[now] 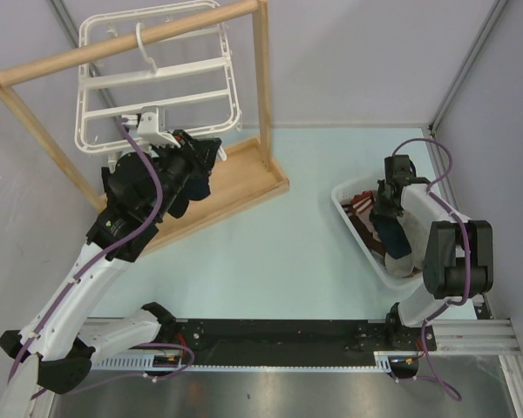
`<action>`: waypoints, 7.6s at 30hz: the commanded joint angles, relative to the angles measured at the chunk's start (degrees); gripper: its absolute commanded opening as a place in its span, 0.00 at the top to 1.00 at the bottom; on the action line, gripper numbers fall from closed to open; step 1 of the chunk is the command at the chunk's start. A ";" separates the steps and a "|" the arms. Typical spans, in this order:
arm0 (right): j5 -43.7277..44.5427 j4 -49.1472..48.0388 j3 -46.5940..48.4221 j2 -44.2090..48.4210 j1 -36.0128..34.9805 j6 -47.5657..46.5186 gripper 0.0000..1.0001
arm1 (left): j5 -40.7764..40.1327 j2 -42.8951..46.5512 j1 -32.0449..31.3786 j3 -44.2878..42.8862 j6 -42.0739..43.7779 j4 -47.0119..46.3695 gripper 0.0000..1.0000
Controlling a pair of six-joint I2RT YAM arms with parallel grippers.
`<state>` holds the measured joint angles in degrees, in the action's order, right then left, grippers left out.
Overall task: Clip the socks to the hanger
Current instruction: Pick up the sock from the bin, then clamp the sock onto the hanger, then reset both arms
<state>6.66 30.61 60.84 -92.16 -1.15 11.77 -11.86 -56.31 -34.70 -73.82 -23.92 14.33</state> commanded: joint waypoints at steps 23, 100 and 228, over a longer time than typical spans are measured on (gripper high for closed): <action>-9.20 -14.16 -1.42 30.72 -13.51 -8.34 1.00 | 4.73 0.24 0.16 -0.01 -0.77 -1.41 1.00; -10.52 -64.89 8.95 11.04 -54.31 -24.43 1.00 | 11.42 -0.64 0.16 -0.53 1.33 0.35 1.00; -11.75 -42.48 -10.56 37.49 -44.38 -9.22 0.14 | -1.51 4.82 0.16 -18.73 0.28 31.02 0.00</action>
<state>-6.50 -10.94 50.26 -56.03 -45.17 3.36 -16.93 -50.70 -34.28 -91.53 -21.10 44.36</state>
